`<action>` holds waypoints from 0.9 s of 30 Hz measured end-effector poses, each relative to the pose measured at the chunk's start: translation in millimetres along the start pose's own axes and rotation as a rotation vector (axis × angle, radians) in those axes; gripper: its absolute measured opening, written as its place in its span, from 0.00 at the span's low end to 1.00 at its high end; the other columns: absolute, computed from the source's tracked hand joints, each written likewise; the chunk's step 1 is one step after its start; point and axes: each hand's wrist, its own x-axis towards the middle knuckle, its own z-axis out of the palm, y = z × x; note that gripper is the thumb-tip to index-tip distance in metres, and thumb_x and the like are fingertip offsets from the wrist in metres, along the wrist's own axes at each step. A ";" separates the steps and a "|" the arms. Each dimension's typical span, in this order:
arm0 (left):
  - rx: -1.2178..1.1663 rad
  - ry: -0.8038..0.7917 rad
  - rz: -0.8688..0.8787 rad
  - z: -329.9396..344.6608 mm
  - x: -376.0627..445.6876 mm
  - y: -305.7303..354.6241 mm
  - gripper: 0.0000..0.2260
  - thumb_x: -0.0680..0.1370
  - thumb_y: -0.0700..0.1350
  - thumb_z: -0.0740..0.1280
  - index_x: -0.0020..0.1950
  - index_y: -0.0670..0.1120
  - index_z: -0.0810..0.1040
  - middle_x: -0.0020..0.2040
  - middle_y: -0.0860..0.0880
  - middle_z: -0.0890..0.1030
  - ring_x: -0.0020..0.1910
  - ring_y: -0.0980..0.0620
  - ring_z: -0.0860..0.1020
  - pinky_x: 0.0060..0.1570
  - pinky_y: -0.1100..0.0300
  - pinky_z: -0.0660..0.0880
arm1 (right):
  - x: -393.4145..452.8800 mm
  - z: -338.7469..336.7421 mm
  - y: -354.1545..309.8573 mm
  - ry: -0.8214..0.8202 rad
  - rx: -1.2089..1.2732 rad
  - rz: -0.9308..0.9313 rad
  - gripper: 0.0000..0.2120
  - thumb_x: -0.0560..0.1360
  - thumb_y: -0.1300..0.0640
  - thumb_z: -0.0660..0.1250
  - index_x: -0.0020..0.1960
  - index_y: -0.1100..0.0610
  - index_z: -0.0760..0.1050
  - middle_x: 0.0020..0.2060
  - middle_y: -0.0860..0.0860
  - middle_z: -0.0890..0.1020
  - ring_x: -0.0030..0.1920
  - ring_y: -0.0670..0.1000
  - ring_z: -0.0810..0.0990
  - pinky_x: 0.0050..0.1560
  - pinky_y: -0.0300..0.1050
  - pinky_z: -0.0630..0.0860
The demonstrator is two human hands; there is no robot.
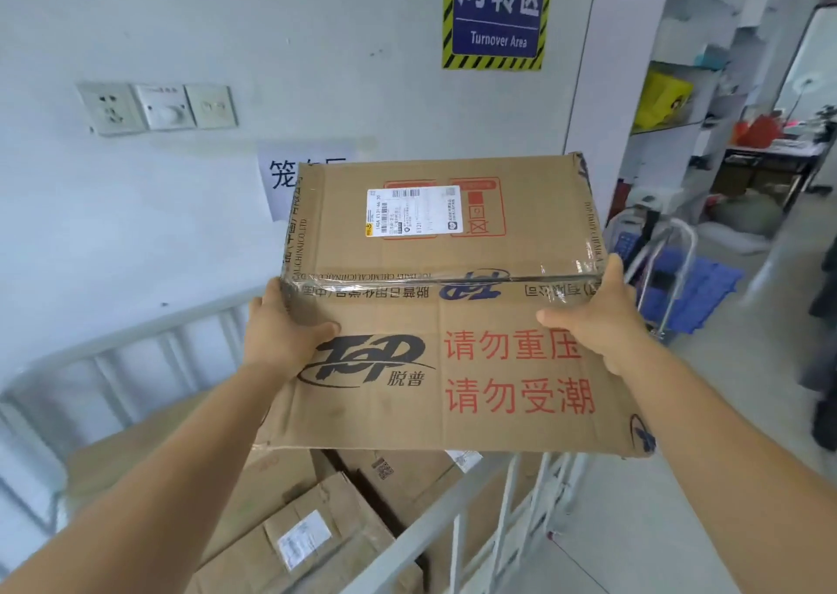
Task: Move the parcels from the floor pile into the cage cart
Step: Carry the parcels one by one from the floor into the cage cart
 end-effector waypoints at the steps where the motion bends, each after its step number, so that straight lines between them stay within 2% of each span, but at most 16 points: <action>1: 0.003 0.012 -0.019 -5.2 5.6 -9.6 0.30 0.65 0.46 0.79 0.62 0.47 0.68 0.56 0.46 0.69 0.50 0.44 0.73 0.57 0.49 0.74 | 2.6 12.9 -5.7 -0.023 0.000 -0.003 0.60 0.61 0.51 0.81 0.78 0.42 0.43 0.75 0.56 0.59 0.71 0.64 0.66 0.64 0.64 0.71; 4: 0.025 0.034 -0.085 -17.0 18.1 -36.0 0.31 0.66 0.46 0.78 0.65 0.47 0.68 0.58 0.44 0.69 0.50 0.44 0.72 0.57 0.49 0.74 | 8.4 47.9 -21.3 -0.094 -0.024 -0.042 0.55 0.58 0.50 0.82 0.75 0.44 0.51 0.70 0.56 0.66 0.66 0.63 0.71 0.60 0.65 0.75; 7: 0.055 0.042 -0.147 -20.5 25.4 -57.2 0.33 0.67 0.46 0.78 0.67 0.46 0.67 0.60 0.43 0.69 0.48 0.45 0.72 0.54 0.50 0.73 | 19.8 77.7 -31.2 -0.182 -0.073 -0.041 0.55 0.57 0.49 0.81 0.74 0.43 0.51 0.70 0.56 0.64 0.66 0.63 0.70 0.60 0.66 0.74; 9: 0.080 0.049 -0.187 -17.6 29.4 -69.2 0.33 0.67 0.47 0.78 0.67 0.46 0.67 0.59 0.43 0.70 0.51 0.42 0.75 0.54 0.49 0.73 | 32.4 95.3 -33.7 -0.223 -0.103 -0.047 0.56 0.54 0.47 0.80 0.74 0.43 0.51 0.69 0.55 0.65 0.66 0.62 0.70 0.61 0.65 0.74; 11: 0.107 0.047 -0.238 -9.8 32.6 -80.1 0.33 0.67 0.48 0.78 0.68 0.45 0.67 0.59 0.42 0.70 0.53 0.40 0.76 0.54 0.49 0.73 | 49.8 111.2 -33.4 -0.269 -0.132 -0.052 0.59 0.55 0.47 0.81 0.77 0.43 0.49 0.71 0.55 0.64 0.68 0.62 0.68 0.64 0.63 0.72; 14: 0.127 0.034 -0.310 8.6 37.9 -92.6 0.35 0.66 0.50 0.78 0.68 0.45 0.67 0.60 0.42 0.70 0.57 0.38 0.75 0.57 0.45 0.74 | 80.3 131.9 -31.3 -0.359 -0.191 -0.038 0.61 0.61 0.51 0.81 0.79 0.43 0.42 0.75 0.55 0.60 0.71 0.61 0.66 0.66 0.61 0.71; 18: 0.162 -0.004 -0.420 43.2 46.0 -101.8 0.35 0.67 0.51 0.77 0.69 0.44 0.66 0.63 0.41 0.70 0.57 0.39 0.75 0.57 0.48 0.74 | 130.5 157.7 -21.3 -0.483 -0.259 -0.016 0.62 0.56 0.49 0.82 0.78 0.42 0.45 0.73 0.56 0.65 0.67 0.60 0.71 0.63 0.60 0.74; 22: 0.208 -0.025 -0.550 91.9 52.3 -99.5 0.33 0.66 0.52 0.77 0.65 0.43 0.68 0.61 0.41 0.70 0.54 0.41 0.75 0.54 0.51 0.74 | 191.7 185.2 0.9 -0.626 -0.313 -0.012 0.61 0.62 0.53 0.82 0.80 0.46 0.42 0.74 0.56 0.65 0.68 0.59 0.71 0.64 0.58 0.73; 24: 0.207 -0.045 -0.632 118.0 54.6 -96.4 0.34 0.63 0.54 0.77 0.64 0.42 0.69 0.60 0.42 0.73 0.52 0.43 0.76 0.54 0.51 0.76 | 220.7 197.9 13.9 -0.700 -0.359 -0.003 0.61 0.63 0.53 0.82 0.80 0.47 0.42 0.74 0.56 0.64 0.69 0.59 0.70 0.65 0.58 0.72; 27: 0.217 -0.078 -0.751 156.2 54.7 -95.4 0.42 0.53 0.59 0.72 0.63 0.44 0.70 0.58 0.43 0.75 0.52 0.43 0.77 0.54 0.50 0.77 | 257.0 213.3 35.4 -0.800 -0.413 0.004 0.60 0.60 0.53 0.82 0.79 0.47 0.45 0.71 0.56 0.69 0.65 0.58 0.73 0.63 0.58 0.74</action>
